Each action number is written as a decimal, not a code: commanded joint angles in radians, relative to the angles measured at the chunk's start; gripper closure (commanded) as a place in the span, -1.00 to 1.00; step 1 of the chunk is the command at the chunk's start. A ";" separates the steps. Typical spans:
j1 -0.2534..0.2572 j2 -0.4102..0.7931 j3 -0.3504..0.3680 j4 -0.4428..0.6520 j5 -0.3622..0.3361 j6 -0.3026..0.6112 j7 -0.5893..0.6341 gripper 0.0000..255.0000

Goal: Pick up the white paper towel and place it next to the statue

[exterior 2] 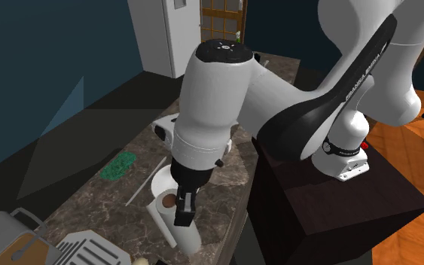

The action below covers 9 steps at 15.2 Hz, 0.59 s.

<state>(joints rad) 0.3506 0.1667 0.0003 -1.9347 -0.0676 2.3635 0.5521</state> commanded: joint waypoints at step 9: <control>0.000 0.059 -0.002 -0.061 -0.008 0.120 0.010 1.00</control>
<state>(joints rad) 0.3502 0.2224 -0.0019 -1.9852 -0.0742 2.4695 0.5596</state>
